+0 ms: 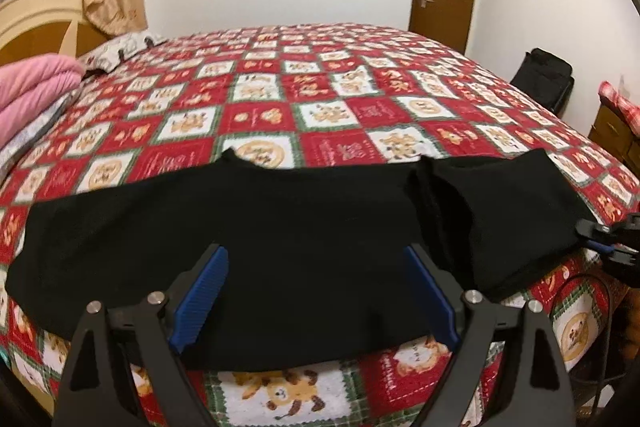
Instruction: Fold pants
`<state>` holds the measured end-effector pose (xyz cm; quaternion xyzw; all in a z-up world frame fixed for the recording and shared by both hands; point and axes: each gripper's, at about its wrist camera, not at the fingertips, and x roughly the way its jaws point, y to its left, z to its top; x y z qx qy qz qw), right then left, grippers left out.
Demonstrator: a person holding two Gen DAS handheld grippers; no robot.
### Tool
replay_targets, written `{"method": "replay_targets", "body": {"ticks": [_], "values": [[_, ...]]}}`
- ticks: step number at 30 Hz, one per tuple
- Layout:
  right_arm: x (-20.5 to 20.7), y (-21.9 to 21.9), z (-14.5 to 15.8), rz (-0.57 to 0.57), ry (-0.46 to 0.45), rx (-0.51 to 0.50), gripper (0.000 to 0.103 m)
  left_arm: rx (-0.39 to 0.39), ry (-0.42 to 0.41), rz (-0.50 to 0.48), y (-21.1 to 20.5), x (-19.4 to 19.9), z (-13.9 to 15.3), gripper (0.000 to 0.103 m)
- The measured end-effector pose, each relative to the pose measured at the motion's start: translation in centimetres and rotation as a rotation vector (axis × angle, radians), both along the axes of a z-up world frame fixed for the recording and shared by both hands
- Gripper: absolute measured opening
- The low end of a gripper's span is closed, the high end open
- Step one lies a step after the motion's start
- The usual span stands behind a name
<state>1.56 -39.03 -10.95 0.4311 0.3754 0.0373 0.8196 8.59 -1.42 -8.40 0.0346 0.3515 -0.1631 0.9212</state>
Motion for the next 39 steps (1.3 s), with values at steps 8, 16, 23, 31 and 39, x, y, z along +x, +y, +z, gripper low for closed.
{"method": "replay_targets", "body": {"ticks": [8, 16, 23, 31, 39], "values": [[1.3, 2.6, 7.1, 0.107, -0.175, -0.513, 0.015, 0.046, -0.121, -0.129, -5.1, -0.2, 2.7, 0.091], [12.6, 3.5, 3.1, 0.159, -0.004, -0.675, 0.015, 0.015, -0.129, -0.232, -11.1, 0.6, 2.0, 0.091], [12.6, 1.1, 0.7, 0.097, -0.017, -0.535, 0.015, -0.016, 0.075, -0.154, -9.1, 3.4, -2.8, 0.094], [7.5, 8.1, 6.2, 0.156, -0.295, -0.621, 0.015, 0.014, -0.059, 0.013, 0.6, 0.3, 0.3, 0.094], [8.1, 21.3, 1.7, 0.472, -0.266, -0.588, 0.015, -0.036, 0.03, 0.513, 17.6, 0.2, -1.8, 0.094]]}}
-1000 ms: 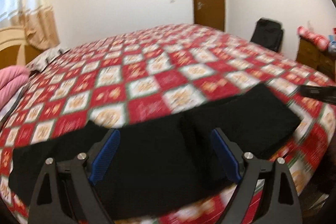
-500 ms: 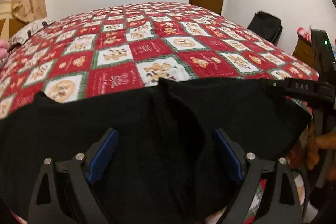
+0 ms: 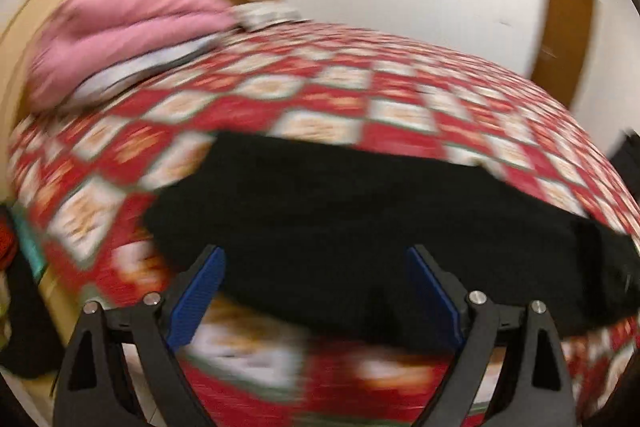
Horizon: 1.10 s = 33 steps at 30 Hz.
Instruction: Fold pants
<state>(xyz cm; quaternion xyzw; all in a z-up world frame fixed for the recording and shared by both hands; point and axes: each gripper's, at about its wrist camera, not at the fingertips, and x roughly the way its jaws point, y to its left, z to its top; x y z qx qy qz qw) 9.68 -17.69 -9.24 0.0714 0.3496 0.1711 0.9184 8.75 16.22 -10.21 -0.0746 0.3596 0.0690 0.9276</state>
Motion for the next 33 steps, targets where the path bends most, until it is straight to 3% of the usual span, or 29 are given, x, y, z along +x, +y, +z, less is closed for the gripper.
{"method": "replay_targets", "body": {"ticks": [2, 3, 4, 6, 8, 9, 11, 14, 18, 21, 22, 23, 25, 31, 33], "values": [[0.6, 2.4, -3.0, 0.046, 0.079, -0.05, 0.016, 0.004, 0.015, 0.074, 2.5, 0.0, -0.7, 0.094], [-0.4, 2.9, -2.9, 0.029, -0.014, -0.087, 0.018, -0.009, 0.023, 0.102, 3.5, 0.0, -1.1, 0.094], [-0.9, 3.6, -3.0, 0.035, -0.03, -0.121, 0.023, -0.036, 0.03, 0.128, 4.5, 0.1, -1.5, 0.094], [-1.3, 4.6, -2.9, 0.049, -0.05, -0.186, 0.029, -0.132, 0.039, 0.175, 6.4, 0.2, -2.4, 0.094], [-1.5, 4.8, -2.4, 0.045, -0.033, -0.197, 0.03, -0.278, 0.044, 0.209, 7.8, 0.5, -3.3, 0.094], [-1.9, 4.7, -1.9, 0.049, -0.033, -0.163, 0.03, -0.351, 0.035, 0.221, 8.3, 0.5, -3.7, 0.094], [-3.0, 4.7, -1.0, 0.097, -0.075, -0.086, 0.033, -0.41, 0.01, 0.238, 8.6, 0.4, -4.0, 0.094], [-3.9, 5.9, -0.3, 0.14, -0.112, -0.123, 0.044, -0.384, -0.006, 0.24, 7.9, 0.7, -3.8, 0.093], [-3.8, 6.3, -0.3, 0.154, -0.086, -0.109, 0.044, -0.387, -0.034, 0.239, 7.5, 1.4, -3.9, 0.091], [-3.6, 5.6, -0.4, 0.131, -0.05, -0.065, 0.044, -0.352, -0.031, 0.259, 7.6, 1.7, -4.1, 0.083], [-3.6, 5.4, -0.3, 0.125, -0.044, -0.058, 0.044, -0.347, -0.034, 0.268, 7.6, 1.3, -3.8, 0.071], [-3.7, 5.2, -0.2, 0.119, -0.043, -0.052, 0.044, -0.355, -0.044, 0.269, 7.7, 1.0, -3.4, 0.064], [-3.8, 4.9, 0.1, 0.111, -0.048, -0.039, 0.044, -0.368, -0.066, 0.294, 7.7, 0.2, -2.8, 0.059], [-4.2, 4.8, 0.4, 0.118, -0.057, -0.035, 0.044, -0.531, -0.079, 0.337, 8.4, -1.9, -3.9, 0.058], [-4.2, 4.9, 0.1, 0.122, -0.046, -0.037, 0.044, -0.537, -0.076, 0.329, 7.9, -2.1, -4.1, 0.058]]}}
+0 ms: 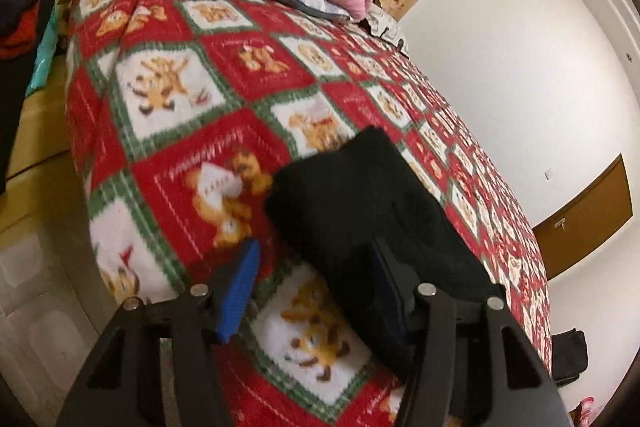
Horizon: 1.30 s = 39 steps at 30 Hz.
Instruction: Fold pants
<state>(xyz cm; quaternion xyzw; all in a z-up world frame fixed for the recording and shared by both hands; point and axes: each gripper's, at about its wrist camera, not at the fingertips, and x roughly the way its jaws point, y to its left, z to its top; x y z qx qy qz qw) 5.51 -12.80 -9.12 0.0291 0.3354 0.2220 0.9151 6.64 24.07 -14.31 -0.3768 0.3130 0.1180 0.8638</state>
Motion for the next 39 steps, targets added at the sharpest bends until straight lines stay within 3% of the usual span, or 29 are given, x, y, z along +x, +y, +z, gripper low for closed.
{"method": "replay_targets", "body": {"ticks": [3, 5, 9, 11, 12, 16, 22, 27, 31, 34, 37, 39], "values": [[0.1, -0.2, -0.3, -0.005, 0.014, 0.005, 0.044, 0.044, 0.011, -0.03, -1.0, 0.8, -0.2, 0.059], [0.2, -0.4, -0.3, -0.012, 0.02, 0.01, 0.044, 0.058, 0.001, -0.031, -1.2, 1.4, -0.2, 0.067], [0.1, -0.4, -0.1, -0.019, 0.02, 0.014, 0.044, 0.043, -0.033, -0.016, -1.0, 2.3, 0.3, 0.07], [0.0, -0.3, 0.0, -0.018, 0.018, 0.009, 0.044, 0.019, -0.072, -0.023, -0.5, 2.5, 0.5, 0.051], [-0.1, -0.3, 0.1, -0.017, 0.017, 0.009, 0.044, 0.018, -0.073, -0.021, -0.3, 2.5, 0.4, 0.03], [-0.2, -0.5, 0.2, -0.025, 0.015, 0.014, 0.044, 0.013, -0.086, -0.034, -0.1, 1.8, 0.1, 0.021], [0.3, -3.7, 0.8, -0.136, 0.021, 0.084, 0.044, 0.186, -0.087, -0.082, -2.4, 2.4, 3.2, 0.017], [-0.2, -9.8, 2.4, -0.312, -0.018, 0.199, 0.044, 0.385, -0.232, -0.271, -8.5, 1.8, 9.4, 0.017], [-0.4, -14.4, 2.2, -0.411, 0.015, 0.294, 0.044, 0.497, -0.375, -0.508, -17.0, 0.3, 12.2, 0.017], [-0.3, -16.4, 2.2, -0.452, 0.027, 0.354, 0.044, 0.531, -0.415, -0.659, -22.2, -0.1, 11.9, 0.017], [-0.5, -17.4, 2.5, -0.465, 0.015, 0.376, 0.044, 0.541, -0.401, -0.808, -27.3, -0.7, 9.6, 0.017], [-0.5, -17.7, 2.4, -0.455, 0.02, 0.407, 0.044, 0.589, -0.375, -0.891, -29.8, -1.3, 7.6, 0.017]]}}
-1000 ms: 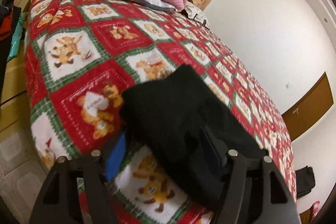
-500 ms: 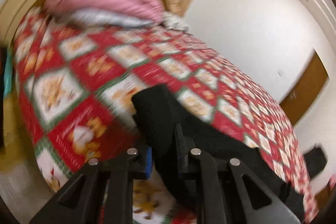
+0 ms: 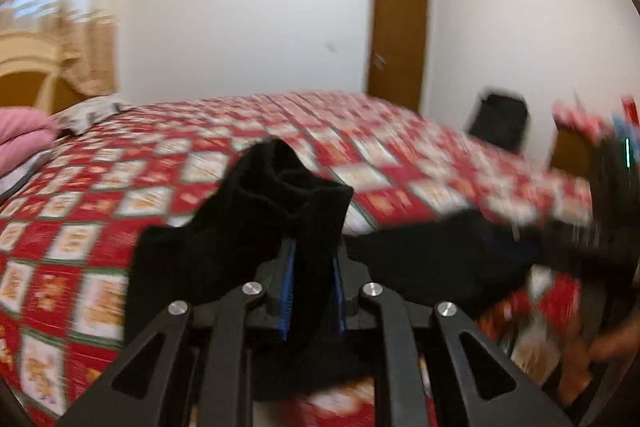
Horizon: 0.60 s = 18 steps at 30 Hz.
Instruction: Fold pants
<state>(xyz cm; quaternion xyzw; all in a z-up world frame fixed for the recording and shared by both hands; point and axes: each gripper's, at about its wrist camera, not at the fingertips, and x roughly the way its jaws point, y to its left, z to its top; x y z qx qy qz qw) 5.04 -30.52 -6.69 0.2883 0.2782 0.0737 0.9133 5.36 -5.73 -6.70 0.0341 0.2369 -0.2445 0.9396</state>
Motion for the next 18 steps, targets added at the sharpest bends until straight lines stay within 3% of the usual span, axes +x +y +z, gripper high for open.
{"method": "replay_targets", "body": {"ticks": [4, 7, 8, 11, 18], "values": [[1.0, 0.5, -0.7, 0.108, 0.018, 0.114, 0.049, 0.096, 0.024, -0.028, -1.6, -0.3, -2.8, 0.017], [2.1, 1.0, -1.1, 0.175, 0.036, 0.191, 0.072, 0.079, 0.027, -0.024, -0.7, -0.7, -2.8, 0.017], [2.9, 1.2, -1.3, 0.198, 0.048, 0.226, 0.074, 0.075, 0.017, -0.021, -0.4, -0.8, -2.5, 0.017], [5.4, 2.1, -1.6, 0.277, 0.081, 0.305, 0.074, 0.075, -0.006, -0.017, -0.6, -1.4, -2.4, 0.017], [11.4, 6.6, -3.8, 0.4, 0.241, 0.352, 0.074, 0.11, -0.031, -0.021, -1.2, -1.8, -3.1, 0.017]]}}
